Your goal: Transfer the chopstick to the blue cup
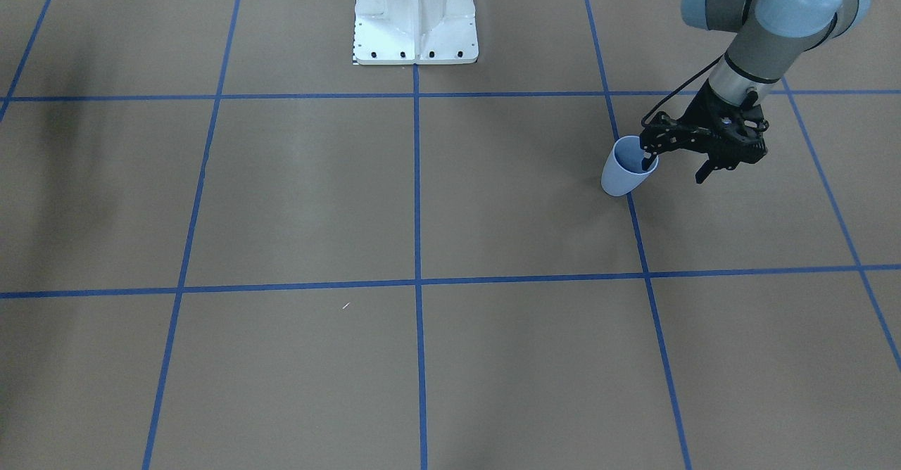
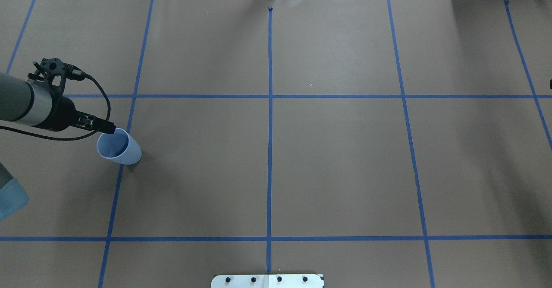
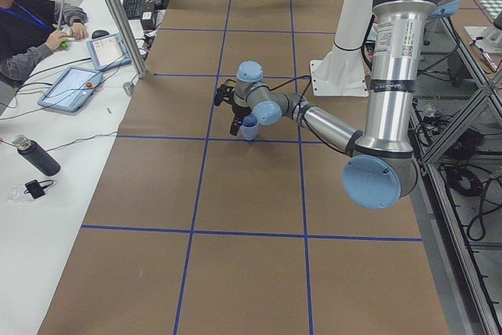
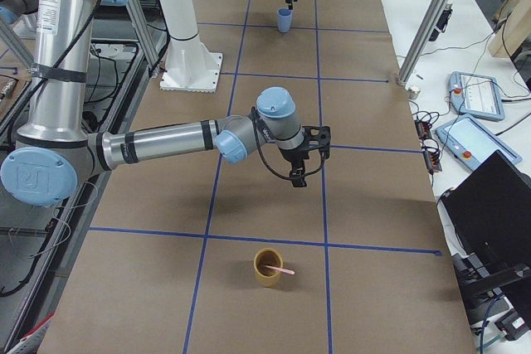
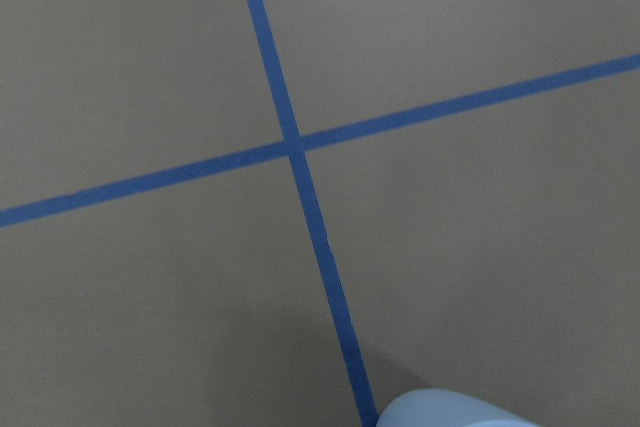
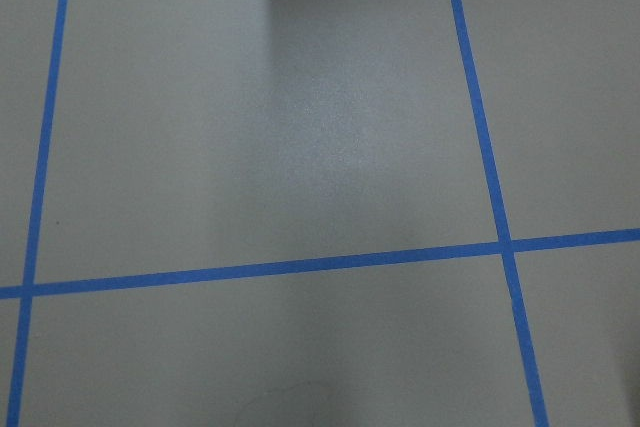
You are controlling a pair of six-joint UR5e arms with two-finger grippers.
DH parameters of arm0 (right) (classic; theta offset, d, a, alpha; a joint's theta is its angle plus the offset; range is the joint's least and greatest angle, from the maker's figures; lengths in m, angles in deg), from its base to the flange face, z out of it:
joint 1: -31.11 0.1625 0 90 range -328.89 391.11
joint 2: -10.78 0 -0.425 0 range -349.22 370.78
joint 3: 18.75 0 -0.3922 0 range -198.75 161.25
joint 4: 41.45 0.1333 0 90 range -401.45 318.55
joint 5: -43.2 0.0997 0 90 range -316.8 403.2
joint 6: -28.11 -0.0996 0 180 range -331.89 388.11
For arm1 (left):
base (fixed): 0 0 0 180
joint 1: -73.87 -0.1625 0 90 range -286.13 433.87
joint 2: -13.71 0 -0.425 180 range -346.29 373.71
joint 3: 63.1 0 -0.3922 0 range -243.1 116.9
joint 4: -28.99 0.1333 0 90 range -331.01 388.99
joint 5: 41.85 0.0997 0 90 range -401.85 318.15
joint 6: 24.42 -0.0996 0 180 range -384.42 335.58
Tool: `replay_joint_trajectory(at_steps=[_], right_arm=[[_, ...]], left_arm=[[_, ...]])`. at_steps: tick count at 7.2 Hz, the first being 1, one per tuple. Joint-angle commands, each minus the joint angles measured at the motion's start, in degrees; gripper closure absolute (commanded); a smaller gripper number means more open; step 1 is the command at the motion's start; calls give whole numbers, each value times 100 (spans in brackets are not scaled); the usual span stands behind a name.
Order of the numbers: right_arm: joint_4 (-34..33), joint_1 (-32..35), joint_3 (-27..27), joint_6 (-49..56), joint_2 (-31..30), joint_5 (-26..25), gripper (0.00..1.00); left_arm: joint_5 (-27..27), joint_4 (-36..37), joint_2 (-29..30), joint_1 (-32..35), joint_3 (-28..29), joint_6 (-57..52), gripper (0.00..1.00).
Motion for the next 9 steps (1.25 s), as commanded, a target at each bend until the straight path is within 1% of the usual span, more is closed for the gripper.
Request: replay_joint_trajectory(at_steps=[1, 2, 3, 5, 7, 8, 9], right_arm=[[0, 0, -7, -6, 0, 0, 0], [0, 0, -16, 2, -9, 0, 0], [0, 0, -16, 3, -9, 0, 0], [9, 0, -34, 3, -9, 0, 0], [18, 0, -34, 3, -9, 0, 0], [18, 0, -34, 3, -9, 0, 0], [18, 0, -34, 3, -9, 0, 0]], left_arm=[[49, -10, -38, -216, 18, -27, 15], [180, -18, -38, -347, 18, -44, 73], [208, -18, -38, -470, 27, -53, 100], [252, -27, -20, -515, -78, -71, 100], [-10, 34, -12, -419, -551, -53, 100], [-64, 43, 145, -428, -562, 16, 100], [-56, 356, 573, -454, -519, 165, 100]])
